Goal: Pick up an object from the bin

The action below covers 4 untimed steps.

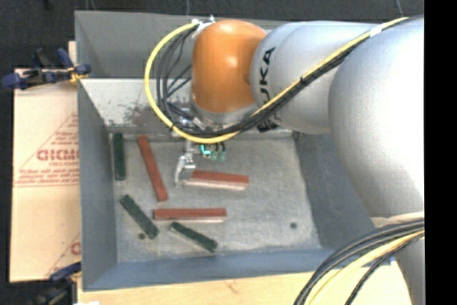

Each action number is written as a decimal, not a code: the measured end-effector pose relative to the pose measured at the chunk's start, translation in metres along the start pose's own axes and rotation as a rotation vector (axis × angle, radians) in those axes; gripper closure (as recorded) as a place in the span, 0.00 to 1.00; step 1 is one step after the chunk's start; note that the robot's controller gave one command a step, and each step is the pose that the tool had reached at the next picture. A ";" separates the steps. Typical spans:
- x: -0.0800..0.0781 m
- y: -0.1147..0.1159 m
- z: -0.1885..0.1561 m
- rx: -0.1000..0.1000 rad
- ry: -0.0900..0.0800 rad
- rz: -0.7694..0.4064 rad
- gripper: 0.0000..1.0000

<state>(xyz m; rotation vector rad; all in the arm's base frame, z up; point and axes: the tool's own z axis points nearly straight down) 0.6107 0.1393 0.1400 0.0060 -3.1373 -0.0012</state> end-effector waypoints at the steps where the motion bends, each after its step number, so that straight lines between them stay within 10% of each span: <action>1: -0.002 0.000 -0.005 -0.001 -0.008 0.002 0.00; 2: 0.022 -0.039 0.059 -0.004 -0.009 -0.122 1.00; 3: 0.022 -0.039 0.059 -0.005 -0.009 -0.121 1.00; 4: 0.022 -0.047 -0.091 0.001 -0.013 -0.153 1.00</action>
Offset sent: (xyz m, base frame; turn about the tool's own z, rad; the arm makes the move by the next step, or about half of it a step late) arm -0.0266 -0.0415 -0.0700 -0.1238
